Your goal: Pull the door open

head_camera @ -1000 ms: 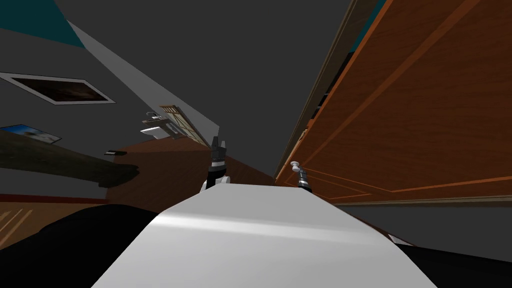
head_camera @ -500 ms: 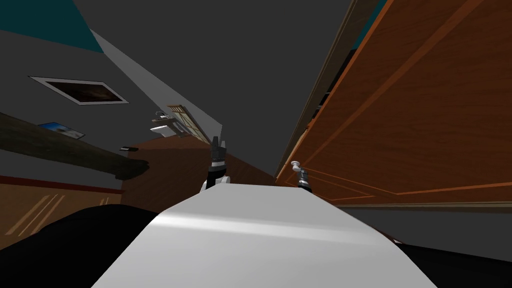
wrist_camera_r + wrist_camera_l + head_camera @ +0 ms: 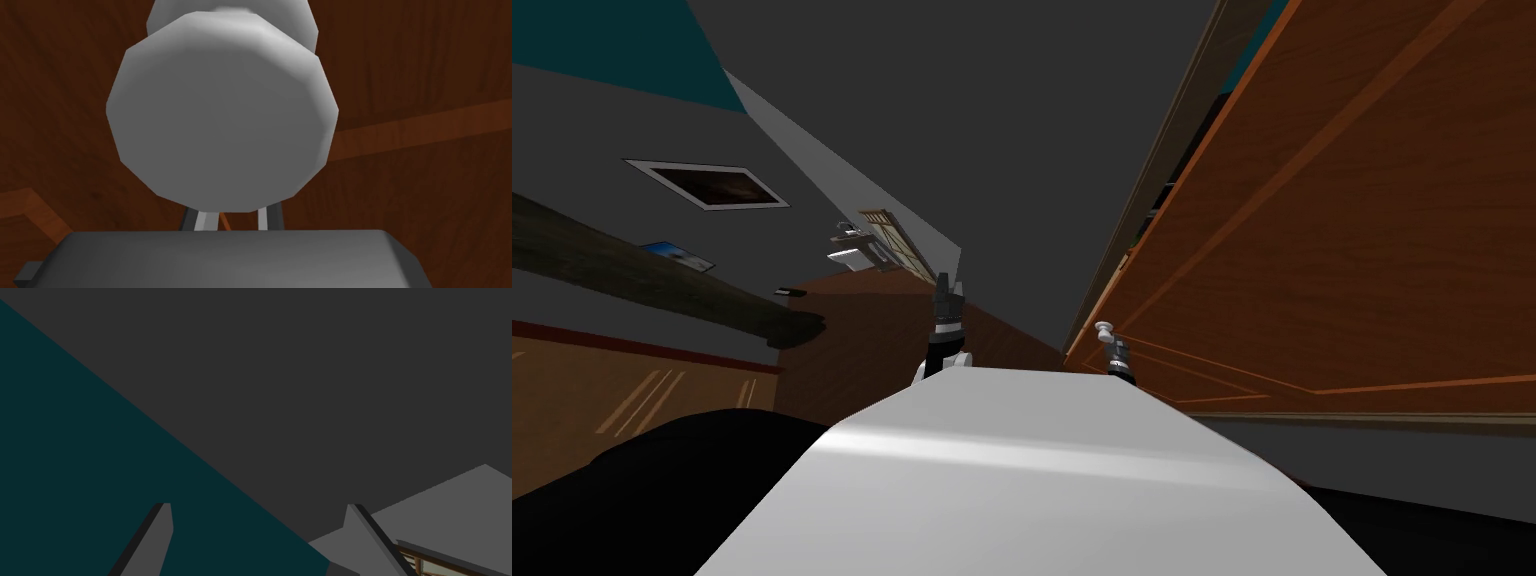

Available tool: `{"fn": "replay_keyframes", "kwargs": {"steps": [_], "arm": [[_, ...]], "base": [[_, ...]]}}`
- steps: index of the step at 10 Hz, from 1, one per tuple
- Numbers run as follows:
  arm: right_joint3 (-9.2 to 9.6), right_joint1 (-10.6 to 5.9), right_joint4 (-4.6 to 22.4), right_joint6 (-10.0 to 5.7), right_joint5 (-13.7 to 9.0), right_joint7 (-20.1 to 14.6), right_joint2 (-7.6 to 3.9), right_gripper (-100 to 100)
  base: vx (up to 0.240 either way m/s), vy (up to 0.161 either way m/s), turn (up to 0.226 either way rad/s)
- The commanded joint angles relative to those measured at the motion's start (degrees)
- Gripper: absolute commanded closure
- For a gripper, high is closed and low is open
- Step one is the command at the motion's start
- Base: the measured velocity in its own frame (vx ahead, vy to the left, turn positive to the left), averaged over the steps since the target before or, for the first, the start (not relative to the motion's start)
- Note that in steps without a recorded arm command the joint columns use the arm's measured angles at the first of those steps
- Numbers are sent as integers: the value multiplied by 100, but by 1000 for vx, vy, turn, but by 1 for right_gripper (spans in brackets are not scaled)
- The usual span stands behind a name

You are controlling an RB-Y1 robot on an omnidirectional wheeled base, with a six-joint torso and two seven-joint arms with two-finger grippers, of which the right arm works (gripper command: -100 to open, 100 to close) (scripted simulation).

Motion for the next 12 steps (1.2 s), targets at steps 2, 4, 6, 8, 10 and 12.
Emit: {"fn": "replay_keyframes", "kwargs": {"steps": [2, 4, 6, 8, 10, 12], "arm": [[164, -127, 4, -56, -185, -377, 25, 100], [224, -148, 31, -45, -325, -615, 2, 100], [227, 35, -116, 132, -485, -866, 34, -100], [283, 1, -127, 149, -625, -1165, 75, -100], [352, -41, -141, 169, -797, -1502, 126, -100], [391, -65, -149, 181, -892, -1774, 155, -100]], "base": [[-71, -19, 109], [-53, -12, 65], [-79, -21, -9], [-113, 20, 67], [-82, 13, 32], [-50, 5, 37]]}}
